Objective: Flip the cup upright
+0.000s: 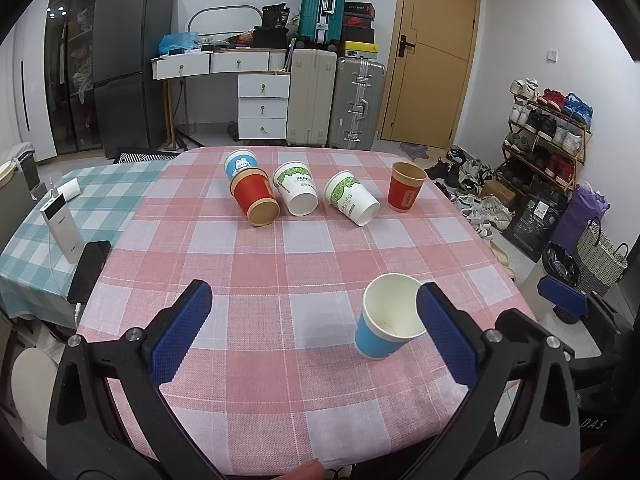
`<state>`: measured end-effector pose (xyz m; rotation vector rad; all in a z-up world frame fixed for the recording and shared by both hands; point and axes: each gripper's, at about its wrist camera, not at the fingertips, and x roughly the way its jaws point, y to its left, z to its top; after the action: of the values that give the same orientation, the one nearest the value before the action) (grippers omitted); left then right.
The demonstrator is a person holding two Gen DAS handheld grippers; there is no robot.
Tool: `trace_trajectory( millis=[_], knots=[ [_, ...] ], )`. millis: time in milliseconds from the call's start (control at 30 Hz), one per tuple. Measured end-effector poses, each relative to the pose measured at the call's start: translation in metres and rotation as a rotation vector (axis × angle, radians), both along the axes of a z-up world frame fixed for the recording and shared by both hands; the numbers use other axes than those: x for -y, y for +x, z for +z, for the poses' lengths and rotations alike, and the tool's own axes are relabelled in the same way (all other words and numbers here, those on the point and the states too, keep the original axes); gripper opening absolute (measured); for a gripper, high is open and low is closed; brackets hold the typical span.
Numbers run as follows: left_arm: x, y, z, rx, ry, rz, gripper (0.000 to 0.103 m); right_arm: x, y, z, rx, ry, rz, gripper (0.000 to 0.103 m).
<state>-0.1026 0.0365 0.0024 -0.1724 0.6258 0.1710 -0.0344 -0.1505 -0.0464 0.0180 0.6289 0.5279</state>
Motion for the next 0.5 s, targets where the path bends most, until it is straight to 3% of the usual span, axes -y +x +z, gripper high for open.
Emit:
trace_trajectory(
  millis=[500],
  knots=[
    [-0.0009,-0.0029,-0.0026,-0.010,-0.006,-0.002,0.102,0.0018,0.0029,0.0014,-0.003,0.000,-0.002,0.098]
  ],
)
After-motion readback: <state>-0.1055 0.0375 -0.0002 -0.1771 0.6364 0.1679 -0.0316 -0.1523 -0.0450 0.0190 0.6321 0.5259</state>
